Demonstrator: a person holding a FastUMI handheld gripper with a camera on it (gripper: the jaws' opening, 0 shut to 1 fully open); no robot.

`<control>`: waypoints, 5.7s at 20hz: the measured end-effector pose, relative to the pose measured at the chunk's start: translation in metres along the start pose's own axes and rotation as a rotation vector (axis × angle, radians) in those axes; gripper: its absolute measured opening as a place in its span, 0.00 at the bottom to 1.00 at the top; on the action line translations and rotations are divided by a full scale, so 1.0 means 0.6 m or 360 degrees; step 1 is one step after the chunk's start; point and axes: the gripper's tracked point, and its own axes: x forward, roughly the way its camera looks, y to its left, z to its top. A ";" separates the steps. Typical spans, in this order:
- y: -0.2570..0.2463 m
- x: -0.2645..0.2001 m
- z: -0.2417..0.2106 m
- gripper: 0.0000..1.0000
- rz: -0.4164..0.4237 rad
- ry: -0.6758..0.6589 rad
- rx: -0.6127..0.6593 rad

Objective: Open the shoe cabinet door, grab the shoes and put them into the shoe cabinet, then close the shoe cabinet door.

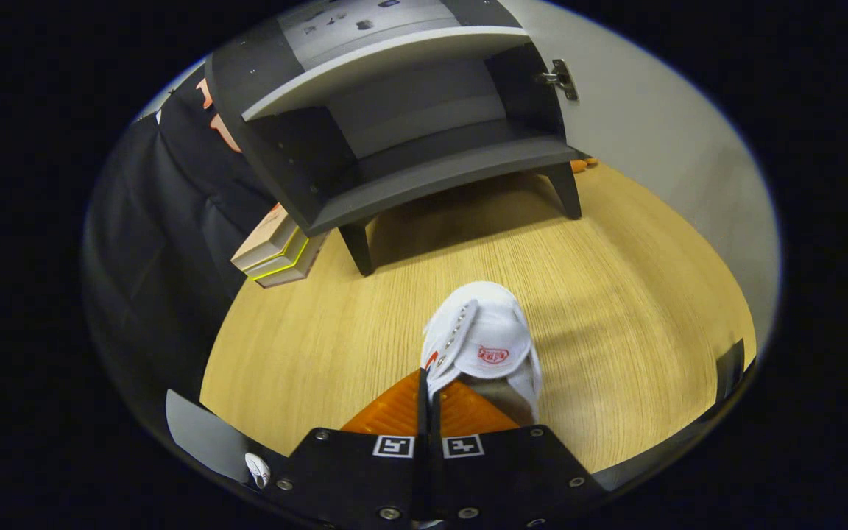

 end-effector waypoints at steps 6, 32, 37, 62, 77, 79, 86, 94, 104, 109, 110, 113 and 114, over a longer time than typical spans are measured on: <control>0.037 -0.082 0.060 0.00 0.0031 -0.0129 -0.0049; 0.173 -0.161 0.659 0.00 0.0166 -0.0789 -0.0421; 0.168 -0.053 0.722 0.00 0.0137 -0.0695 -0.0447; 0.180 -0.155 0.743 0.25 0.0087 -0.0873 -0.0405; 0.210 -0.495 0.587 0.53 -0.0072 -0.1228 -0.0490; 0.211 -0.515 0.560 0.61 -0.0097 -0.1230 -0.0482; 0.176 -0.617 0.494 0.74 -0.0227 -0.1294 -0.0401; 0.096 -0.717 0.435 0.78 -0.0413 -0.1329 -0.0316; -0.065 -0.798 0.388 0.80 -0.0697 -0.1327 -0.0158; -0.155 -0.813 0.378 0.80 -0.0825 -0.1307 -0.0075; -0.164 -0.816 0.374 0.80 -0.0850 -0.1306 -0.0061; -0.195 -0.814 0.378 0.81 -0.0868 -0.1287 -0.0030; -0.208 -0.809 0.383 0.81 -0.0866 -0.1279 -0.0020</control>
